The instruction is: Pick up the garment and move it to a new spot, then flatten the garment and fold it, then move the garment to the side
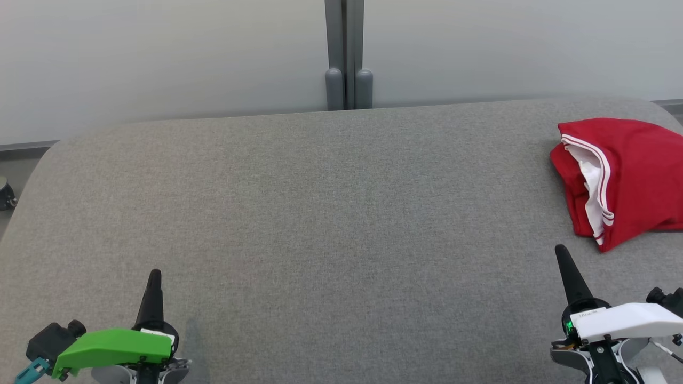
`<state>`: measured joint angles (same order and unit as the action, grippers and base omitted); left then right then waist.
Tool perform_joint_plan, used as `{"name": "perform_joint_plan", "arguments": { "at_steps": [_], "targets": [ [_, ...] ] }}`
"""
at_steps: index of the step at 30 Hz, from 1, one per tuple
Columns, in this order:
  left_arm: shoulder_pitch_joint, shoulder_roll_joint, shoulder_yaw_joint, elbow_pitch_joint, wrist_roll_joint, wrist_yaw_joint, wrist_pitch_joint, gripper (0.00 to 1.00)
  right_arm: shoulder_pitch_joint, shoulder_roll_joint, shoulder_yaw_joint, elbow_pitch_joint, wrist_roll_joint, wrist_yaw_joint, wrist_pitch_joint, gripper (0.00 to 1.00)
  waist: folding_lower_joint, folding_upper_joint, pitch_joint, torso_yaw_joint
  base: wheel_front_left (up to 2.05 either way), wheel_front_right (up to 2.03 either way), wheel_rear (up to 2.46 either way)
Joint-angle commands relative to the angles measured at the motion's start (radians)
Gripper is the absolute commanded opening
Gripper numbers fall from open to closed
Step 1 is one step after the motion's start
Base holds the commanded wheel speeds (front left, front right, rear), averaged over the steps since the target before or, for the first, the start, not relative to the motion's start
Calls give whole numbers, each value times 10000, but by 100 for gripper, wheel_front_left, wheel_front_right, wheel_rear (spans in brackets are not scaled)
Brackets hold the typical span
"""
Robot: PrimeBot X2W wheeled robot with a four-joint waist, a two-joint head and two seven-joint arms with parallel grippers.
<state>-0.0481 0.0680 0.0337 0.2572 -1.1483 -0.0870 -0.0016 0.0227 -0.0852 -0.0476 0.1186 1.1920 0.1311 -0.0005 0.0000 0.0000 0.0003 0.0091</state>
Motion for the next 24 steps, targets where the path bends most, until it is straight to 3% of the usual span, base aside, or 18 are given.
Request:
{"name": "perform_joint_plan", "arguments": {
  "at_steps": [1, 24],
  "targets": [
    [-264, -11, 96, -117, -306, -71, 53, 0, -264, -49, -34, -10, 297, -2, 66, 0, 0, 0, 1, -2, 0, 0, 0],
    [-467, -78, 451, -129, -2345, -263, 589, 0, -790, 11, -161, 592, 2287, -2, 437, 0, 0, 0, 12, -39, 0, 0, 0]
  ]
}}
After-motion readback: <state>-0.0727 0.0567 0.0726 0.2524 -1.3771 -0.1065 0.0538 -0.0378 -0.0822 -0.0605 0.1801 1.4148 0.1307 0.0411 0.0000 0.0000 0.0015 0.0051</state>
